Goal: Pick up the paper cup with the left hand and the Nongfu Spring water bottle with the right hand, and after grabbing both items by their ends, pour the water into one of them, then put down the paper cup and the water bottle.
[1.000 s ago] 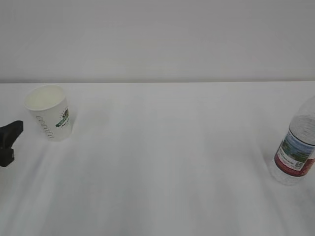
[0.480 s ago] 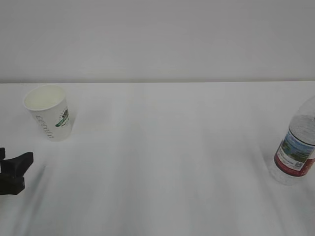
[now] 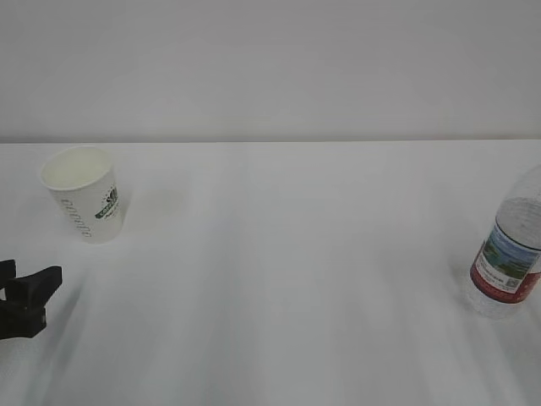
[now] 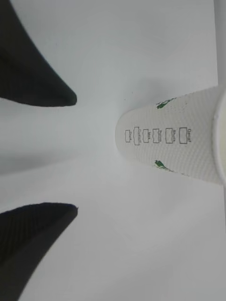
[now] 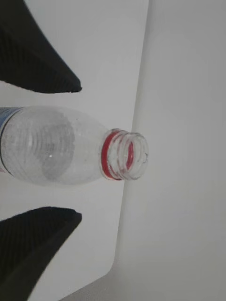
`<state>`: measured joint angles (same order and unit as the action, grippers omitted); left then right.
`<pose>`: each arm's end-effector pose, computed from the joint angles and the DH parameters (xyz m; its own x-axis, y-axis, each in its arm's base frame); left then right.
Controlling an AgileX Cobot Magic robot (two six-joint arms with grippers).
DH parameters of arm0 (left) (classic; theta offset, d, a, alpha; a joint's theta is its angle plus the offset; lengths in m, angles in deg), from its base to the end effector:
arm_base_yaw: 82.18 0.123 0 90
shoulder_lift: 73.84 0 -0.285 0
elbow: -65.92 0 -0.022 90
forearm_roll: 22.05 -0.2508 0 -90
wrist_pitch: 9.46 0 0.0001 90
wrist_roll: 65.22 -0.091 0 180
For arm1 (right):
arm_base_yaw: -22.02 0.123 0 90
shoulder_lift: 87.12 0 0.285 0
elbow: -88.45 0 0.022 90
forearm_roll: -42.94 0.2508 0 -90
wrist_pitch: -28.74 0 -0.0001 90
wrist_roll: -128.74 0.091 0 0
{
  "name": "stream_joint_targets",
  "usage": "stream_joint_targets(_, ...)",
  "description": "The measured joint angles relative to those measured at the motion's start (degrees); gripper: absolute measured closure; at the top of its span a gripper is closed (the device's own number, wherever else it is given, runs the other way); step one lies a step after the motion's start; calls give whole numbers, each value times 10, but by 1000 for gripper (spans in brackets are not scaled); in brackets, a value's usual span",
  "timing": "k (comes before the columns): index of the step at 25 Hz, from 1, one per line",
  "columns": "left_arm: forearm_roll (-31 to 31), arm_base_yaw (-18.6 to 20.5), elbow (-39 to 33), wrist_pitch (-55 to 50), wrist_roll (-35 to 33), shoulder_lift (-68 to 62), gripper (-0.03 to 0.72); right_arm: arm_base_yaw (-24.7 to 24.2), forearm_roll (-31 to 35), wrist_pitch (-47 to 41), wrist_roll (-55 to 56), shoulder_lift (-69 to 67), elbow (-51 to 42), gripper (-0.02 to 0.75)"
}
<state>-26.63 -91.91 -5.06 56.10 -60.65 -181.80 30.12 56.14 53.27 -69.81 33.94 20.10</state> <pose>0.1938 -0.0399 0.1076 -0.4027 0.0219 -0.9151 0.2158 0.9738 -0.0717 0.1536 0.0132 0.2117 -0.2213 -0.1454 -0.9643 -0.0745 0.9885 -0.1320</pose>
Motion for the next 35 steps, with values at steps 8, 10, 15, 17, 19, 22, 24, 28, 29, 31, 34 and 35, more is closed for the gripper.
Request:
stream_joint_targets(8,-1,0,0,2,1,0,246,0,1,32,6,-81,-5,169)
stream_joint_targets(10,-1,0,0,3,1,0,250,0,1,49,8,-98,-5,169)
stream_joint_targets(15,-2,0,0,3,5,0,253,0,-7,92,9,-135,-5,169)
stream_joint_targets(17,-2,0,0,3,8,0,253,0,-13,103,9,-146,-5,169)
stream_joint_targets(19,-2,0,0,3,11,0,253,0,-13,113,9,-155,-5,169)
stream_joint_targets(22,-2,0,0,3,15,0,253,0,-13,123,12,-169,-5,169)
stream_joint_targets(24,-2,0,0,3,17,0,254,0,-13,131,16,-180,-5,169)
stream_joint_targets(28,-2,0,0,3,20,0,255,0,-13,139,31,-194,-5,169)
stream_joint_targets(29,-2,0,0,3,20,0,255,0,-13,140,38,-196,-5,169)
stream_joint_targets(31,-2,0,0,3,21,0,255,0,-13,140,53,-197,-5,169)
stream_joint_targets(34,-4,0,0,3,22,0,255,0,-14,140,59,-197,-5,169)
stream_joint_targets(35,-6,0,0,3,23,0,255,0,-14,141,59,-197,-5,169)
